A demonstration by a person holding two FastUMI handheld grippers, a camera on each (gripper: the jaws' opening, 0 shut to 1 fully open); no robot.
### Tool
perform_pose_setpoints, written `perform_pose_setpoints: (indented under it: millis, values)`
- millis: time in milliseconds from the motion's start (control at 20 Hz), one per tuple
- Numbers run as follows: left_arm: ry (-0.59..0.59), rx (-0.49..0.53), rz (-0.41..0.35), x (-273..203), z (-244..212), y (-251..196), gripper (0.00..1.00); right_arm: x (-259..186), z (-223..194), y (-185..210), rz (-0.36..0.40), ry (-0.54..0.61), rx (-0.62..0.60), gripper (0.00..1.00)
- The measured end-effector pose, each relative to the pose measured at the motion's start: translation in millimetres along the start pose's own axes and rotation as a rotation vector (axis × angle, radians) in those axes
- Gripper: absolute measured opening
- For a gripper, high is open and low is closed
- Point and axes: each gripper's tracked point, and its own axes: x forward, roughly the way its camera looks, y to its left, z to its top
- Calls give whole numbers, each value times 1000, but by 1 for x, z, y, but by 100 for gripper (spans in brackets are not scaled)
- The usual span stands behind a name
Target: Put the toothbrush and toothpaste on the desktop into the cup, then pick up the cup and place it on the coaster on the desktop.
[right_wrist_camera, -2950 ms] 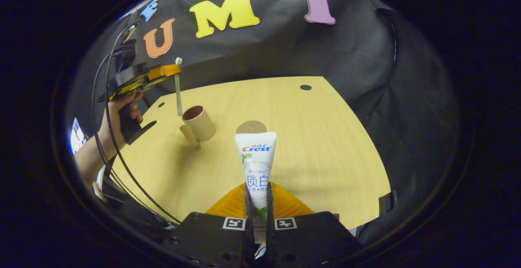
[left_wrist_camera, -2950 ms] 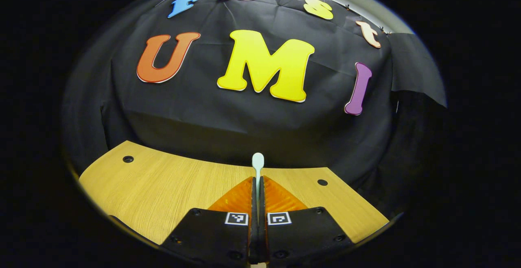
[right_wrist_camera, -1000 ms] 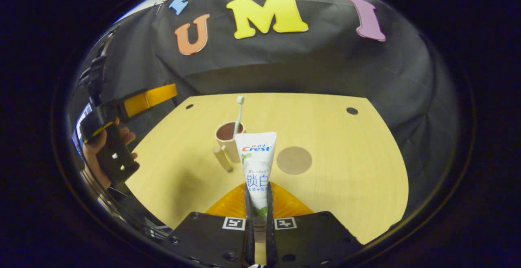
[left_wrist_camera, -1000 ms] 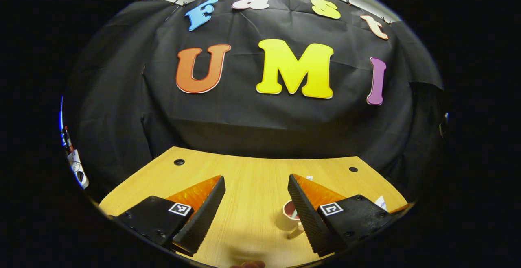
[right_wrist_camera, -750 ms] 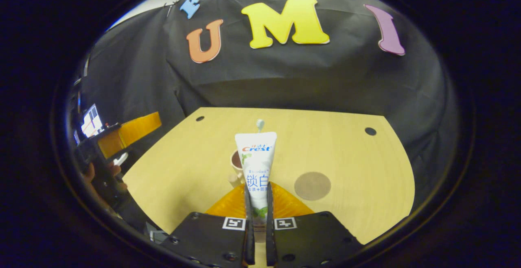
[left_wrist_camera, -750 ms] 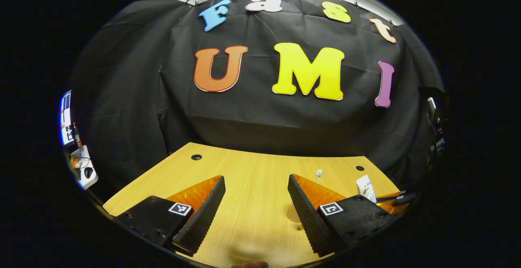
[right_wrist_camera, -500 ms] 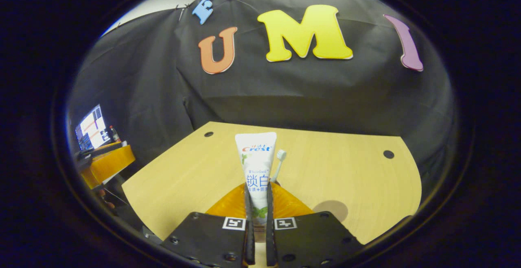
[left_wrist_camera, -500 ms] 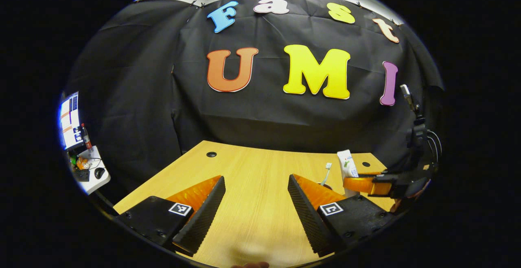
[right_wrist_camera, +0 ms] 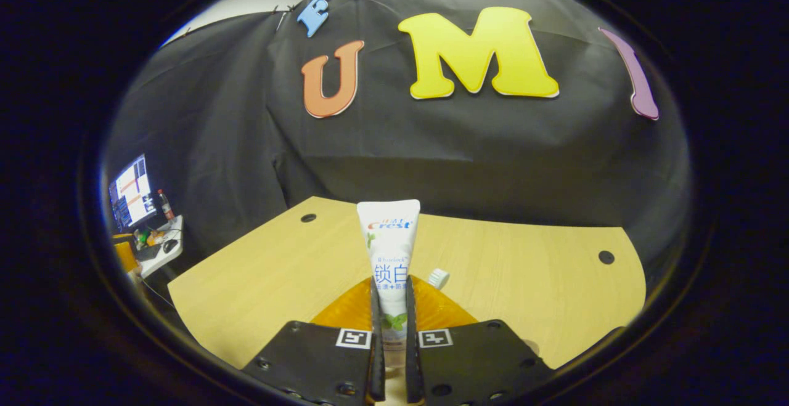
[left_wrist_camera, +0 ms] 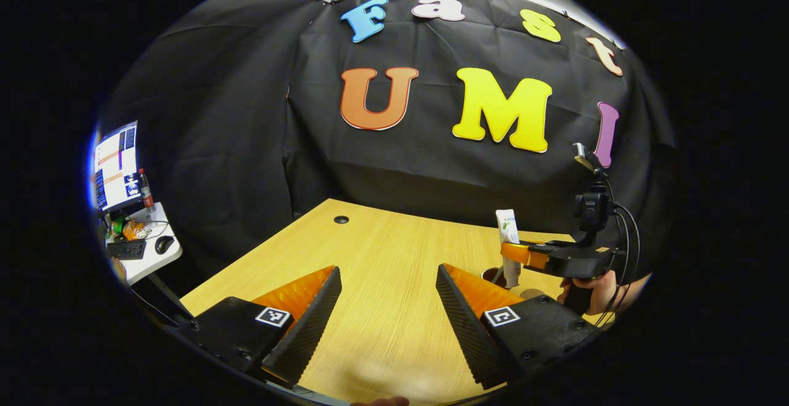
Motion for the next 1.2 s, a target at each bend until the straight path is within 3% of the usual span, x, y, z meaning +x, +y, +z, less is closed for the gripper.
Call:
perform_pose_setpoints:
  millis: [600,650,750,850,900,1050,1200]
  values:
    - [26,-21,-39,4,-6,-4,98,-5,1,1,13,17,-21,27]
    - [26,-21,-45,6,-7,-6,98,-12,2,2,17,11,-18,36]
    - [21,-21,-60,8,-5,-16,98,-26,3,1,19,6,-13,46]
    - [16,-23,-75,11,-2,-25,98,-39,5,-2,8,-3,-4,60]
    - [15,-21,-80,12,-1,-29,98,-46,6,-4,0,-11,1,75]
    - [7,-19,-98,14,1,-43,98,-66,12,-12,-31,-38,12,93]
    - [7,-16,-128,12,3,-61,98,-90,17,-26,-76,-65,19,96]
